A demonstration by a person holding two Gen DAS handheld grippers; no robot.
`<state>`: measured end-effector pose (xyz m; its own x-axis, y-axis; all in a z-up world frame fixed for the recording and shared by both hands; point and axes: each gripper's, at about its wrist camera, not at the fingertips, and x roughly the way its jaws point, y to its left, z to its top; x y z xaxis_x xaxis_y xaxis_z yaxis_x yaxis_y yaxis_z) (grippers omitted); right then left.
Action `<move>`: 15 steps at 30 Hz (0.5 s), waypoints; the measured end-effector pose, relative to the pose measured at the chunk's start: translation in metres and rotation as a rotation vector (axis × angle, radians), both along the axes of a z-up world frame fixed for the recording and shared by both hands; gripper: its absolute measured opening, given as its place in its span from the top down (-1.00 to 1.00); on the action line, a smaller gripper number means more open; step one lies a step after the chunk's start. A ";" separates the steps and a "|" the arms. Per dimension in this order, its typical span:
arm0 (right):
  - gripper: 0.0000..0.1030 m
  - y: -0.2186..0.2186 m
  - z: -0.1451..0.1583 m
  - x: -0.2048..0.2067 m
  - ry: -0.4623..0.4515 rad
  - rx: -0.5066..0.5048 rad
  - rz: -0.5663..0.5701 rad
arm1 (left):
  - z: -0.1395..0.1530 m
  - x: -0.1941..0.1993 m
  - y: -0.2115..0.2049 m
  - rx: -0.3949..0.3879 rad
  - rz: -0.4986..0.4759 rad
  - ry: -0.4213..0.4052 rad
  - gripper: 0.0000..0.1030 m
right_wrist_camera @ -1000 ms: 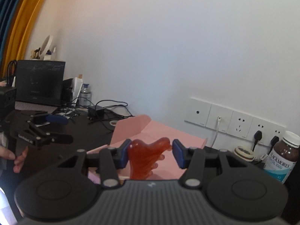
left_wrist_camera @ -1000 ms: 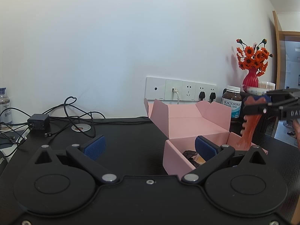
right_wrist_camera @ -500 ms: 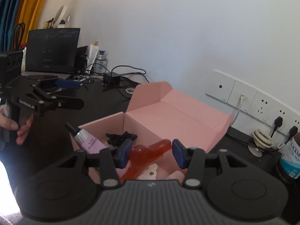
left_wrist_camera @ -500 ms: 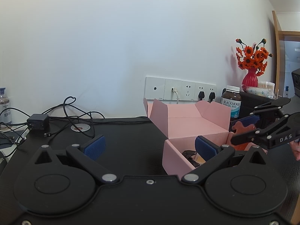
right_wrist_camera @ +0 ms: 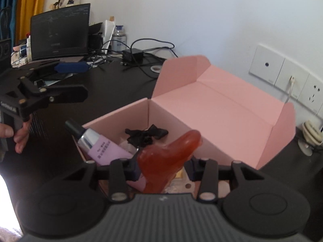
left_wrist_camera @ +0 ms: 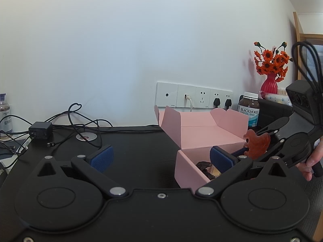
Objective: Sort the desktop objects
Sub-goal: 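Carry the comb with the right tool over the pink box, then lower the comb into the pink box and open the right tool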
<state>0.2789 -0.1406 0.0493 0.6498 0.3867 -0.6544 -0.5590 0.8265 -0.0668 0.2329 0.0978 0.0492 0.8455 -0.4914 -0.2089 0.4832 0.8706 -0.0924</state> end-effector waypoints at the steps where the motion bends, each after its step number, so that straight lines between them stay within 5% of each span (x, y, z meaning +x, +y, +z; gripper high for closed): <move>1: 0.21 0.000 -0.001 0.002 0.013 0.007 -0.003 | 0.000 0.000 0.000 -0.001 0.000 0.001 -1.00; 15: 0.20 -0.013 -0.009 0.027 0.139 0.089 -0.086 | 0.000 0.000 0.002 -0.010 0.004 0.002 -1.00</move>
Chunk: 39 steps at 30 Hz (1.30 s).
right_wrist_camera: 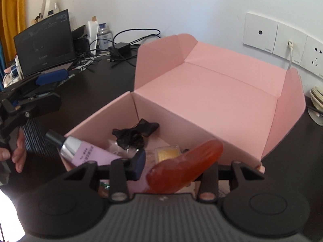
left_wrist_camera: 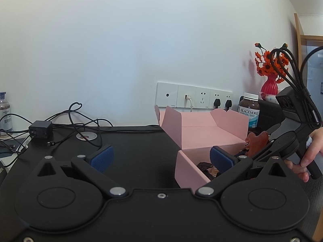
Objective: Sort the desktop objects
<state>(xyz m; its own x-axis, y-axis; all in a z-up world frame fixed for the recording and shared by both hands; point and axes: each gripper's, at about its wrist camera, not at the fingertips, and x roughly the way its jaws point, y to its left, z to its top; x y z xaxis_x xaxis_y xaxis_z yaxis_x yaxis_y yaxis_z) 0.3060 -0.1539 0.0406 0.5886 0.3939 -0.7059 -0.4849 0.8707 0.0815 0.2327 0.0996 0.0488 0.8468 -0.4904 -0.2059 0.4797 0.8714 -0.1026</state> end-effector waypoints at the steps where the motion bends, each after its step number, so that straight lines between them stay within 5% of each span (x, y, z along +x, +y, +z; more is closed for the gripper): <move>1: 0.16 0.000 0.001 0.001 0.006 0.002 -0.006 | 0.000 0.000 0.000 -0.003 0.000 0.000 -1.00; 8: -0.28 -0.016 0.022 0.000 0.000 0.099 -0.023 | 0.000 0.000 0.001 -0.009 0.001 0.002 -1.00; 14: -0.27 -0.025 0.045 -0.009 -0.079 0.095 0.005 | 0.000 0.000 0.001 -0.012 0.003 0.002 -1.00; 19: -0.06 -0.030 0.050 -0.013 -0.053 0.079 0.012 | 0.000 0.000 0.000 -0.009 0.002 0.001 -1.00; 28: 0.03 -0.039 0.055 -0.022 -0.070 0.076 -0.013 | 0.001 0.000 0.000 -0.006 0.000 0.001 -1.00; 35: 0.03 -0.019 0.023 -0.020 0.000 -0.056 0.031 | 0.001 -0.001 0.002 -0.016 0.009 -0.003 -1.00; 39: 0.03 -0.015 0.028 -0.030 -0.061 0.035 0.113 | 0.001 -0.002 0.007 -0.045 0.015 -0.012 -1.00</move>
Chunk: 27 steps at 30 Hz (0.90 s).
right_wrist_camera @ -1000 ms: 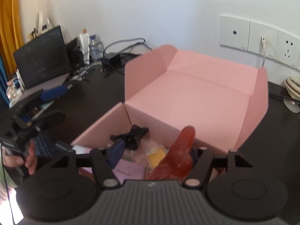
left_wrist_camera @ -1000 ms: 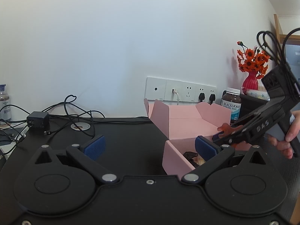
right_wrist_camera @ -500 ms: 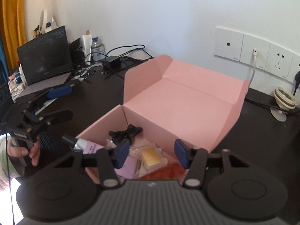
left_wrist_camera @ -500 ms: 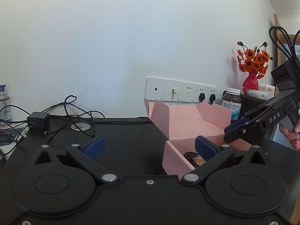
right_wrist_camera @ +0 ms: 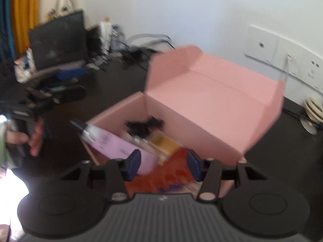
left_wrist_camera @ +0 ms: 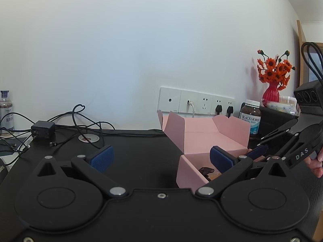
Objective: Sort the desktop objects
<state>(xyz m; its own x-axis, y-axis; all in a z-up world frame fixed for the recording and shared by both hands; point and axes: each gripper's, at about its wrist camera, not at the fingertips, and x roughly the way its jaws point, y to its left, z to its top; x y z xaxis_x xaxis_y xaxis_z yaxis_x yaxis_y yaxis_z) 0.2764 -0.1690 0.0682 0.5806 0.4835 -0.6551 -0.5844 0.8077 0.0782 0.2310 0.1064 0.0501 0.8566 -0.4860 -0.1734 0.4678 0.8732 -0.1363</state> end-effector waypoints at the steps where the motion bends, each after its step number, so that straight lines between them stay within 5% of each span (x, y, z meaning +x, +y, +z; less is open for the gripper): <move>1: 0.03 0.003 0.002 -0.001 0.001 0.014 0.023 | 0.000 0.000 0.001 -0.006 0.001 0.002 -1.00; 11: 0.03 0.038 0.000 -0.009 0.042 0.119 0.181 | 0.000 0.004 0.007 -0.045 0.016 0.019 -1.00; 15: 0.05 0.035 -0.003 0.002 0.101 0.212 0.121 | 0.000 0.002 0.004 -0.026 0.010 0.005 -1.00; 18: 0.33 0.029 -0.005 0.010 0.144 0.278 0.060 | 0.000 0.001 0.002 -0.013 0.002 -0.003 -1.00; 27: 0.24 0.051 0.000 0.010 0.026 0.129 0.064 | 0.000 0.003 0.008 -0.044 0.014 0.013 -1.00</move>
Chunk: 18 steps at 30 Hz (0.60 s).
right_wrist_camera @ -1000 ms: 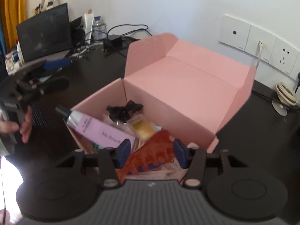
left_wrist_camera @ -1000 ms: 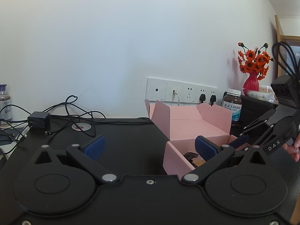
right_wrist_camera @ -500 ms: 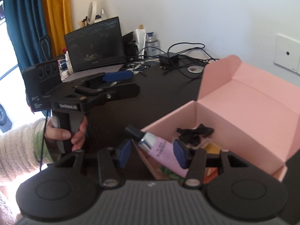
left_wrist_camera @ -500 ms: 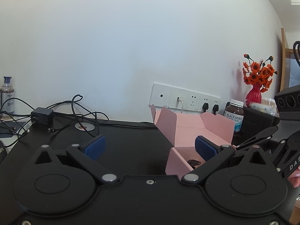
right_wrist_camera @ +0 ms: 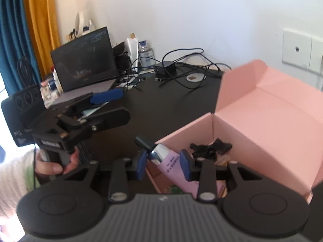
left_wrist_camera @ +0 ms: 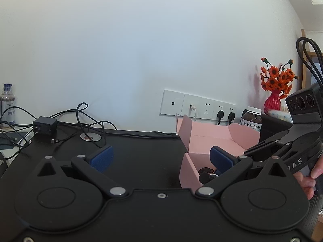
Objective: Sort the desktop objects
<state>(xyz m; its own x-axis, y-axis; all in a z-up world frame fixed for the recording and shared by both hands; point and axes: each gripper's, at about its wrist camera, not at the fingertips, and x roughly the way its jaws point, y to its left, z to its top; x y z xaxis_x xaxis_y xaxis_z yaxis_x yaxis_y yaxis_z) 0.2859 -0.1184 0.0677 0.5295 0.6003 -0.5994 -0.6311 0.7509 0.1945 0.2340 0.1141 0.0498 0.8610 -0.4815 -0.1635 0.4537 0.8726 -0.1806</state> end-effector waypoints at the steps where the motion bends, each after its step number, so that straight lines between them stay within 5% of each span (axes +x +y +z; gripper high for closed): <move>1: 0.19 0.002 0.000 0.001 -0.011 -0.010 -0.001 | 0.000 0.000 0.000 0.000 0.000 0.000 -1.00; 18: 0.25 0.006 -0.006 0.011 -0.045 0.027 0.001 | 0.000 0.001 0.001 -0.002 -0.007 -0.001 -1.00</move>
